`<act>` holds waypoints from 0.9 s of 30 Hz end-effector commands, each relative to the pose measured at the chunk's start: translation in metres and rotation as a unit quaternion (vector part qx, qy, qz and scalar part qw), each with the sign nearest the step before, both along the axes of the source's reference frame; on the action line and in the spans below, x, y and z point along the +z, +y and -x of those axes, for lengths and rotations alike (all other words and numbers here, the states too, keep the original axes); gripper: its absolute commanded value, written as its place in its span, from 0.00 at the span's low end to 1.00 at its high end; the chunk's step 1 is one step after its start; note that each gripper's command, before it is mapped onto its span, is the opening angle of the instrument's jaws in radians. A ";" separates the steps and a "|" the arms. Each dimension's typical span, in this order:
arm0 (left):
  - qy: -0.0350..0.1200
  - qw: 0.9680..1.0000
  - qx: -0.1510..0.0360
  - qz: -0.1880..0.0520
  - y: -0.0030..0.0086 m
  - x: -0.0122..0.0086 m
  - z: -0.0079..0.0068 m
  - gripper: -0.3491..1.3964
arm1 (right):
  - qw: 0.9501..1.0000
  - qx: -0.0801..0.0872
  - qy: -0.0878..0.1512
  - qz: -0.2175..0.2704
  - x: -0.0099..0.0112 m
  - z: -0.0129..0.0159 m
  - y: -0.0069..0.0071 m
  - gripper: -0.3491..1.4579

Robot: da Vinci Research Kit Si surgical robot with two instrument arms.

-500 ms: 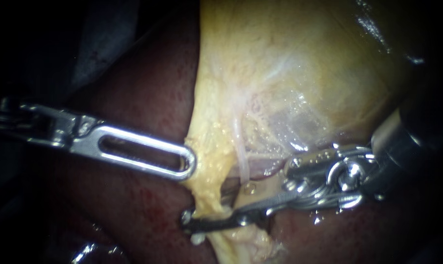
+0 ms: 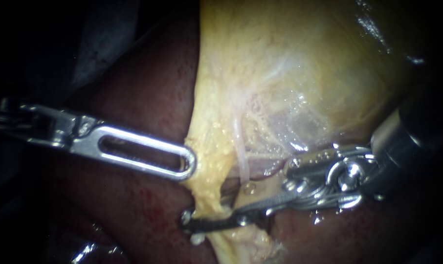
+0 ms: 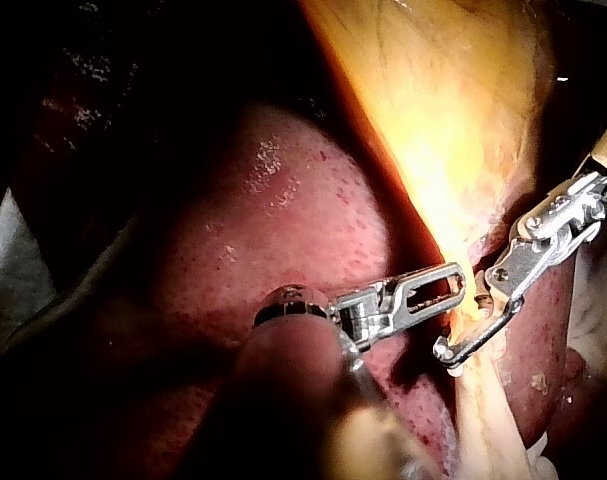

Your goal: Going back second clip left tube

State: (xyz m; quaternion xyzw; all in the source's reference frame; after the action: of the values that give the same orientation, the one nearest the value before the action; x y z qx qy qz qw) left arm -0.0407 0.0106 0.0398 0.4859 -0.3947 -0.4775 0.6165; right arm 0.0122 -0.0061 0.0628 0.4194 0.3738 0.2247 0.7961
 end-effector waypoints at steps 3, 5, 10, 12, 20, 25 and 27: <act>0.000 1.000 0.000 0.000 0.0000 0.0000 0.0000 0.00 | 1.000 0.008 0.002 0.013 0.0000 -0.0002 0.0000 0.39; 0.000 1.000 0.000 0.000 0.0000 0.0000 0.0000 0.00 | 1.000 0.005 0.007 0.023 0.0001 -0.0004 0.0001 0.43; 0.000 1.000 0.000 0.000 0.0000 0.0000 0.0000 0.00 | 0.999 0.005 0.011 0.034 0.0001 -0.0009 0.0002 0.46; 0.000 1.000 0.000 0.000 0.0000 0.0000 0.0000 0.00 | 0.999 0.004 0.012 0.036 0.0001 -0.0011 0.0002 0.46; 0.000 1.000 0.000 0.000 0.0000 -0.0001 0.0000 0.00 | 0.999 0.004 0.013 0.040 0.0001 -0.0013 0.0002 0.47; 0.000 1.000 0.000 0.000 0.0001 -0.0001 0.0000 0.00 | 0.999 0.005 0.014 0.038 -0.0005 -0.0003 0.0007 0.47; 0.000 1.000 0.000 0.000 0.0001 -0.0001 -0.0001 0.00 | 0.999 0.009 0.013 0.038 -0.0012 0.0005 0.0012 0.46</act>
State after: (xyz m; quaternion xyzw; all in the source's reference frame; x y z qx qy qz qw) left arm -0.0406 0.0107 0.0397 0.4861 -0.3947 -0.4775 0.6163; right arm 0.0113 -0.0047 0.0614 0.3884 0.3968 0.2127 0.8040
